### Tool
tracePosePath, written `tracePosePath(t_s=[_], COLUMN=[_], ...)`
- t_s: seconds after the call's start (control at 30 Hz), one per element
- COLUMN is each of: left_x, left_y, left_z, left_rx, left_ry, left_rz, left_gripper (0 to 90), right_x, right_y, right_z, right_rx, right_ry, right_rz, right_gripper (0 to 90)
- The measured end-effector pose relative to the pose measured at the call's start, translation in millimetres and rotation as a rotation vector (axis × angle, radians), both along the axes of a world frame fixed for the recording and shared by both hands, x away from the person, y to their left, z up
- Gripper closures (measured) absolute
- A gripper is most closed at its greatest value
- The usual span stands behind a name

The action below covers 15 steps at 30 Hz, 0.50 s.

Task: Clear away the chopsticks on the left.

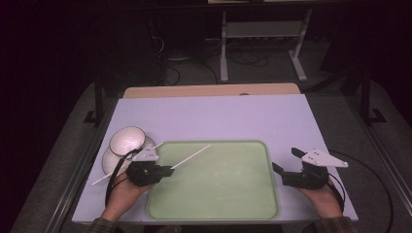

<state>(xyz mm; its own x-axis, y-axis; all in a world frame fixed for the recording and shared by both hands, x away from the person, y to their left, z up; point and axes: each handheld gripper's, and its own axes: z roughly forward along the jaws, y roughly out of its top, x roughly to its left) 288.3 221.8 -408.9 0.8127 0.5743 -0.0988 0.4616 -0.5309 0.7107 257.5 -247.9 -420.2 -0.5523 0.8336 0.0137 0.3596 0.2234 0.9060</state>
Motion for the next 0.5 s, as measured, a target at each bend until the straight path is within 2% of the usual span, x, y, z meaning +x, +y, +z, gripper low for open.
tracePosePath(t_s=[0.13, 0.3, 0.5], left_x=[3.2, 7.1, 9.2], left_y=[-15.0, -29.7, -38.5], left_z=[-3.7, -11.2, -23.8], left_rx=[-0.002, -0.003, 0.051], left_ry=[0.009, 0.026, 0.056], left_rz=[-0.010, 0.019, 0.024], left_gripper=[84.0, 84.0, 83.9], right_x=[0.1, 2.3, 6.1], right_y=[-0.3, 1.2, 3.4], right_z=[0.4, -0.6, -0.2], right_rx=[0.005, -0.001, 0.008], right_ry=[0.000, 0.001, 0.000], right_rz=[0.000, 0.016, 0.029], right_gripper=[12.7, 12.7, 12.7])
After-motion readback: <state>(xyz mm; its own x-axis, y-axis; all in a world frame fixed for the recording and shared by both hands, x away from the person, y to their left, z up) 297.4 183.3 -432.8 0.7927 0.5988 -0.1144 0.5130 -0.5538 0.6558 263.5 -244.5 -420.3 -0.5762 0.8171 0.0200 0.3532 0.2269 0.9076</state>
